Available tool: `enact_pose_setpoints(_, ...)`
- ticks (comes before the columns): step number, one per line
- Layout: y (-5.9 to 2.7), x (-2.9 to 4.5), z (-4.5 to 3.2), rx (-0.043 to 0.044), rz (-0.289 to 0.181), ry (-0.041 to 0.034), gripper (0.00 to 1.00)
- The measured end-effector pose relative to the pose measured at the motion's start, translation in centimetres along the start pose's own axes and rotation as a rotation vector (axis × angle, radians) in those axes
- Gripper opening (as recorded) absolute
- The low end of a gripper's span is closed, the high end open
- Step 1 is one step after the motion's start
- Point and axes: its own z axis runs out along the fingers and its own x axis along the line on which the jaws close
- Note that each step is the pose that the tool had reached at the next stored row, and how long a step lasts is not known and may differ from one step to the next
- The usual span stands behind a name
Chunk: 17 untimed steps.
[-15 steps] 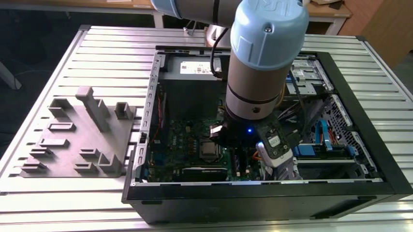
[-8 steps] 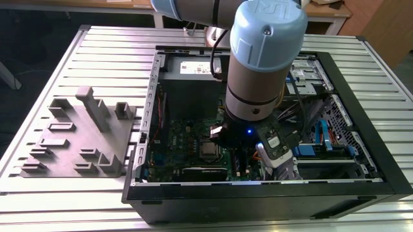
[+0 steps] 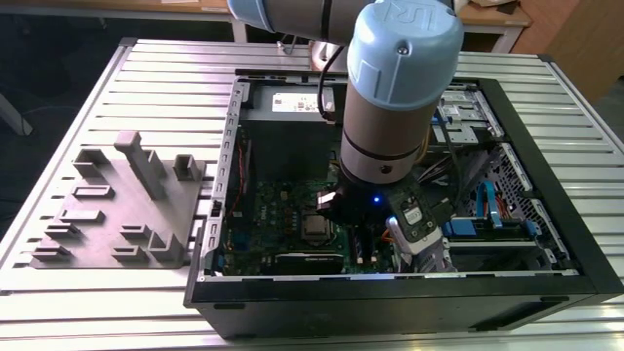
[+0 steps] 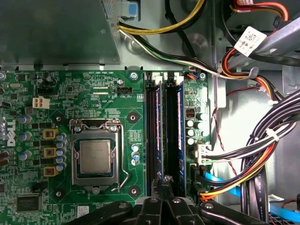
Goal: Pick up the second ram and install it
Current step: 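Press down the second ram until it locks into place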
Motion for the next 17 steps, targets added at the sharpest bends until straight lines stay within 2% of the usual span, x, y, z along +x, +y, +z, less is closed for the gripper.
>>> enact_pose_setpoints(10, 0.01, -0.01, -0.05, -0.0005, 0.0, -0.0001, 0.07)
enact_pose_setpoints(12, 0.04, -0.03, -0.42, -0.0009, 0.0, -0.0002, 0.07)
enact_pose_setpoints(17, 0.09, -0.12, -1.86, 0.0001, 0.0, 0.0, 0.07)
